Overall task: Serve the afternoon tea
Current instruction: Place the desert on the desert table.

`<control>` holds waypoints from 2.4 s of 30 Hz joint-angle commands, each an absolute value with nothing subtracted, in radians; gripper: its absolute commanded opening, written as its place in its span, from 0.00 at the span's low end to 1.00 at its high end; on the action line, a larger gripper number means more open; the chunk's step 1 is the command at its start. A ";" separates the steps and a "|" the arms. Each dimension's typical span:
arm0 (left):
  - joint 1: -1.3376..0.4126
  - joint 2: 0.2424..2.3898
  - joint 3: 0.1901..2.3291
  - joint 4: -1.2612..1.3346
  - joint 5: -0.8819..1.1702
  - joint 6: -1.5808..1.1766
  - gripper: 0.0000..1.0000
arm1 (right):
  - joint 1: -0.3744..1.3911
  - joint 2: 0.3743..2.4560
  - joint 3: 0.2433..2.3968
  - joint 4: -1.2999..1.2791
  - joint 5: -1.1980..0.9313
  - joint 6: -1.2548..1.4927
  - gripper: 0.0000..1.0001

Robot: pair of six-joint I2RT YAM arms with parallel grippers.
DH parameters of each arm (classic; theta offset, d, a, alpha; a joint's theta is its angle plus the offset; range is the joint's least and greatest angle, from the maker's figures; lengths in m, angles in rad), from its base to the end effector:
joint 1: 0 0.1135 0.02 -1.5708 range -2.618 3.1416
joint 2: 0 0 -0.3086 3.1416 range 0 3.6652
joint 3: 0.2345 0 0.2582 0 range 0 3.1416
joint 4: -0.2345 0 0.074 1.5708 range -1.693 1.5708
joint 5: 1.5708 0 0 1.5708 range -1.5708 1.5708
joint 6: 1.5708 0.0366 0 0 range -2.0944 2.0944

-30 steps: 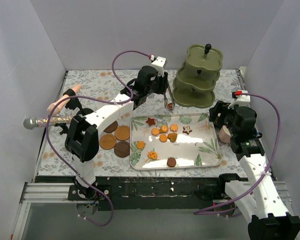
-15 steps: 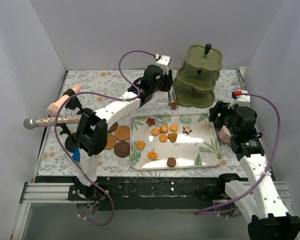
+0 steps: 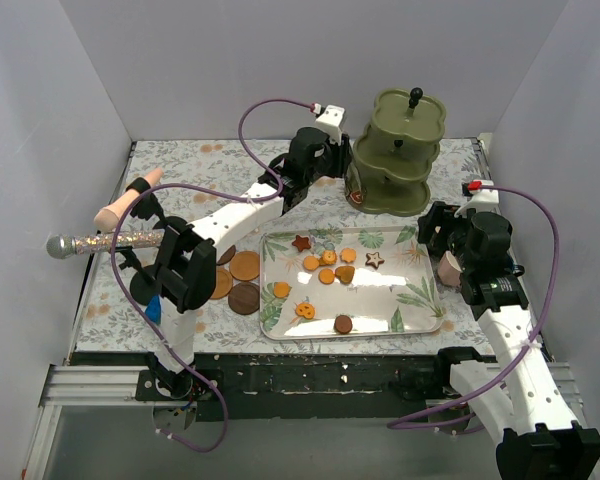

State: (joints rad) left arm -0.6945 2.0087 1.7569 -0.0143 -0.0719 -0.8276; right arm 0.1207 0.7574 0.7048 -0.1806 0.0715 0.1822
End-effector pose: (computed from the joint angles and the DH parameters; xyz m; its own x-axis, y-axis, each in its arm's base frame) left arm 0.3979 -0.3280 0.3595 -0.5675 -0.4831 -0.6667 0.2471 0.6725 -0.6976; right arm 0.1564 0.0163 0.3467 -0.2349 0.1536 -0.9598 -0.0087 0.9871 0.1601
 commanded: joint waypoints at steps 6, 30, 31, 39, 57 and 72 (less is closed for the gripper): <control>-0.698 2.052 1.835 0.107 -0.104 -0.825 0.33 | 0.120 0.764 0.732 -0.129 0.068 0.172 0.78; -0.698 2.074 1.824 0.135 -0.092 -0.825 0.37 | 0.120 0.791 0.753 -0.120 0.069 0.181 0.78; -0.698 2.063 1.815 0.140 -0.092 -0.822 0.37 | 0.120 0.798 0.759 -0.120 0.069 0.186 0.78; -0.698 1.976 1.723 0.187 -0.087 -0.808 0.37 | 0.118 0.885 0.876 -0.149 0.069 0.239 0.79; -0.698 1.795 1.575 0.252 -0.106 -0.756 0.36 | 0.064 1.274 1.319 -0.091 -0.110 0.190 0.81; -0.695 1.632 1.503 0.126 -0.097 -0.733 0.35 | 0.060 1.635 1.531 0.061 -0.152 0.063 0.75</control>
State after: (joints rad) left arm -0.6956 1.7153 1.5234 0.1566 -0.0940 -0.7475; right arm 0.0654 1.6138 1.4693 -0.0624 -0.1318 0.1081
